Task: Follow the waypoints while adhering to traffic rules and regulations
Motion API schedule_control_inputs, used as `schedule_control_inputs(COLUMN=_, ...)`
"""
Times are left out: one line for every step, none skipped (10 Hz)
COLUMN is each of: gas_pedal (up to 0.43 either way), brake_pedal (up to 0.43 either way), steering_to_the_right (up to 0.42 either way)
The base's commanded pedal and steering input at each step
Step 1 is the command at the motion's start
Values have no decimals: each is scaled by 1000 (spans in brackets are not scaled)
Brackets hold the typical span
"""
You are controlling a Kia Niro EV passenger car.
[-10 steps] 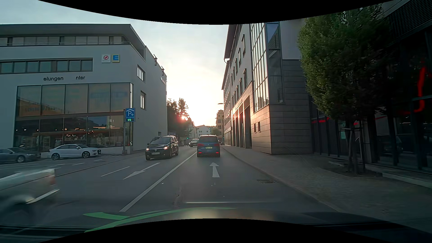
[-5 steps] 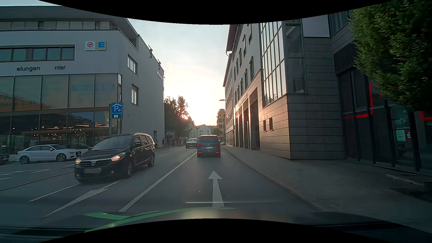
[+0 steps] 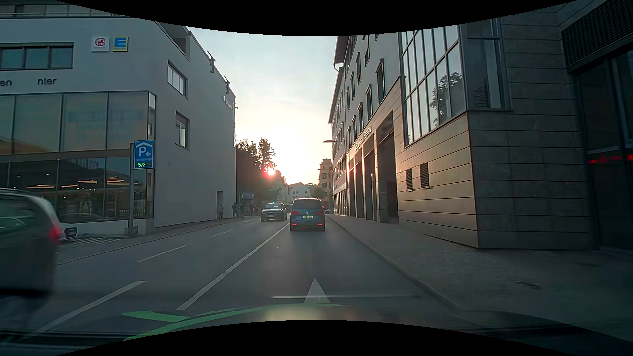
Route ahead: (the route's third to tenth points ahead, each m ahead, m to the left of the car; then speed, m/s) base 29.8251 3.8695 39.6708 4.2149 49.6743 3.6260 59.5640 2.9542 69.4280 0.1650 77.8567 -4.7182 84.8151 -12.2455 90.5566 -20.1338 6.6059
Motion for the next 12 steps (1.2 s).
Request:
schedule_control_inputs(gas_pedal=87, brake_pedal=0, steering_to_the_right=-8)
schedule_control_inputs(gas_pedal=87, brake_pedal=0, steering_to_the_right=-8)
schedule_control_inputs(gas_pedal=87, brake_pedal=0, steering_to_the_right=-8)
schedule_control_inputs(gas_pedal=87, brake_pedal=0, steering_to_the_right=-7)
schedule_control_inputs(gas_pedal=87, brake_pedal=0, steering_to_the_right=-6)
schedule_control_inputs(gas_pedal=87, brake_pedal=0, steering_to_the_right=-6)
schedule_control_inputs(gas_pedal=79, brake_pedal=0, steering_to_the_right=-6)
schedule_control_inputs(gas_pedal=79, brake_pedal=0, steering_to_the_right=-5)
schedule_control_inputs(gas_pedal=59, brake_pedal=0, steering_to_the_right=-5)
schedule_control_inputs(gas_pedal=59, brake_pedal=0, steering_to_the_right=-4)
schedule_control_inputs(gas_pedal=59, brake_pedal=0, steering_to_the_right=-2)
schedule_control_inputs(gas_pedal=59, brake_pedal=0, steering_to_the_right=-1)
